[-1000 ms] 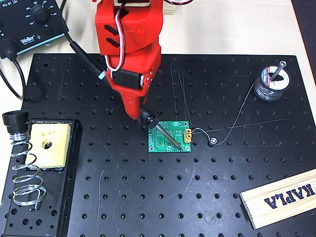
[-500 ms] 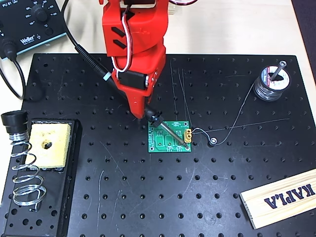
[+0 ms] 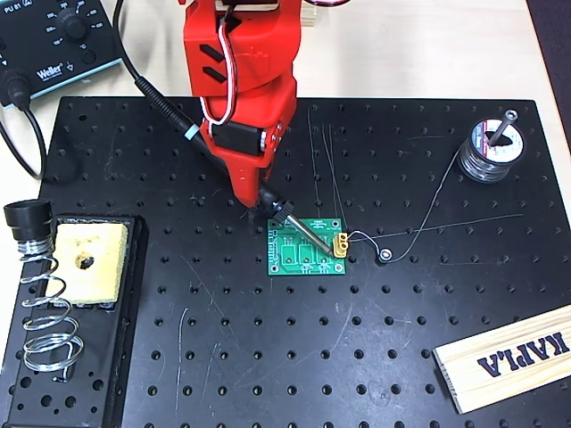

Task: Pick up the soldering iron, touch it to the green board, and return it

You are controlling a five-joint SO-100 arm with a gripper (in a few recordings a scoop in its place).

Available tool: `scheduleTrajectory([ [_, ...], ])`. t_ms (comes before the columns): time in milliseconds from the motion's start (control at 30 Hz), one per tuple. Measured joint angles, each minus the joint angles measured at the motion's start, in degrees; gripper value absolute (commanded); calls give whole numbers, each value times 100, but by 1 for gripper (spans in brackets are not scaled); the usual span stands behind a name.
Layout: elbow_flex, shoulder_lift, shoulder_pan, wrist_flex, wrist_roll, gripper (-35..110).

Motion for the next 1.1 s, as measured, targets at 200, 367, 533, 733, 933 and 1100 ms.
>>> scheduleTrajectory([
  [200,0,0,9,9,0,0],
  [367,0,0,9,18,0,0],
  [533,0,0,9,62,0,0],
  [733,0,0,9,70,0,0],
  [933,0,0,9,70,0,0],
  [1100,0,0,9,70,0,0],
])
